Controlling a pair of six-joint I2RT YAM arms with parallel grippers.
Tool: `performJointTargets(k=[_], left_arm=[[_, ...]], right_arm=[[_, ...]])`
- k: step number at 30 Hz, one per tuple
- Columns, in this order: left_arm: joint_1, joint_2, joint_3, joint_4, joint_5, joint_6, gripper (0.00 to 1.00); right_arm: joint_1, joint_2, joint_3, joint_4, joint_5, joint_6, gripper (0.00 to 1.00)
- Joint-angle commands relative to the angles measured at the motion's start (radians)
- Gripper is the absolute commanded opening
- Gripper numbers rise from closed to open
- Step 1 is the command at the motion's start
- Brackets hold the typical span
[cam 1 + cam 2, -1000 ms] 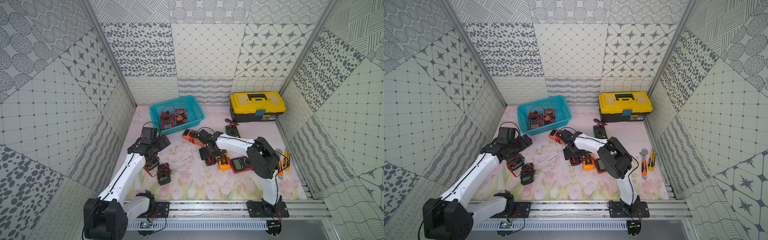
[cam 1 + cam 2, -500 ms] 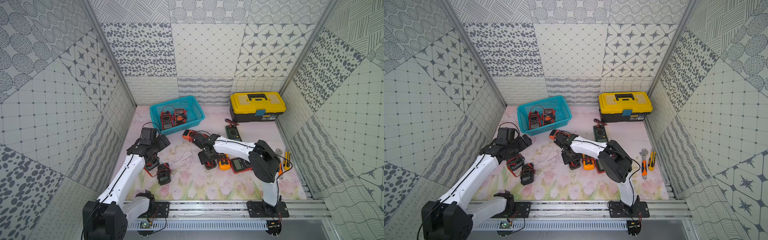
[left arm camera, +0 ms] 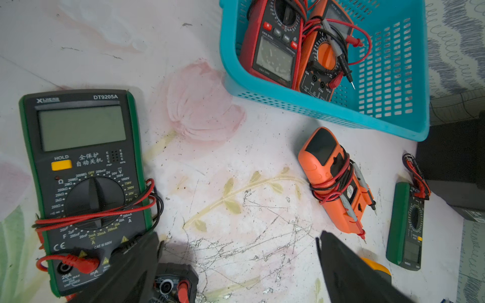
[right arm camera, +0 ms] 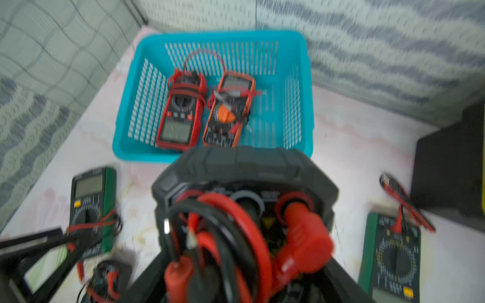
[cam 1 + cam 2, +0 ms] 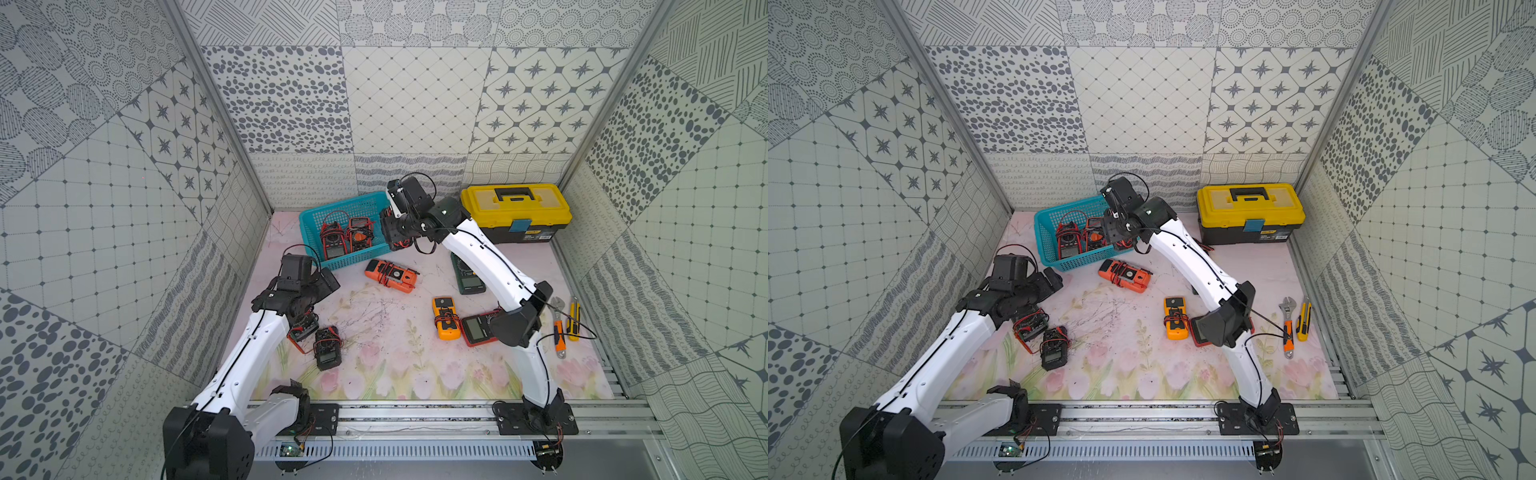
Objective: Put the multimeter into the basket
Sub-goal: Pick up the multimeter from the center of the board, then move the basket to the center of the board.
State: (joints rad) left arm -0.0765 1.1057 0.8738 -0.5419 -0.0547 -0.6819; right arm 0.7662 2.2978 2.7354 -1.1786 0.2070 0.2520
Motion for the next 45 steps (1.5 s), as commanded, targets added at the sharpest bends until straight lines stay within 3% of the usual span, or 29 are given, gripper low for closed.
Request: performJointTargets(k=[1,3,9,16,26,33,45], left_arm=[[0.002,0.035,0.015,0.032,0.033,0.02,0.99],[0.003,0.056,0.003,0.072,0.052,-0.004,0.99],[0.002,0.153,0.023,0.229,0.008,-0.085,0.99],[0.002,0.272,0.156,0.237,0.01,-0.114,0.99],[0.002,0.287,0.172,0.223,0.004,-0.093,0.99],[0.003,0.282,0.164,0.221,0.007,-0.076,0.99],[0.003,0.254,0.145,0.223,0.008,-0.082,0.99]], right_arm=[[-0.032,0.182,0.274,-0.074,0.005,-0.098,0.06],[-0.051,0.218,0.276,0.019,0.006,-0.105,0.04],[-0.066,0.152,-0.001,0.365,0.021,-0.117,0.05],[-0.07,0.237,0.01,0.575,0.031,-0.163,0.06],[-0.07,0.413,0.073,0.859,0.052,-0.218,0.08],[-0.097,0.467,0.073,0.858,0.039,-0.193,0.08],[-0.104,0.423,0.022,0.637,0.074,-0.197,0.08]])
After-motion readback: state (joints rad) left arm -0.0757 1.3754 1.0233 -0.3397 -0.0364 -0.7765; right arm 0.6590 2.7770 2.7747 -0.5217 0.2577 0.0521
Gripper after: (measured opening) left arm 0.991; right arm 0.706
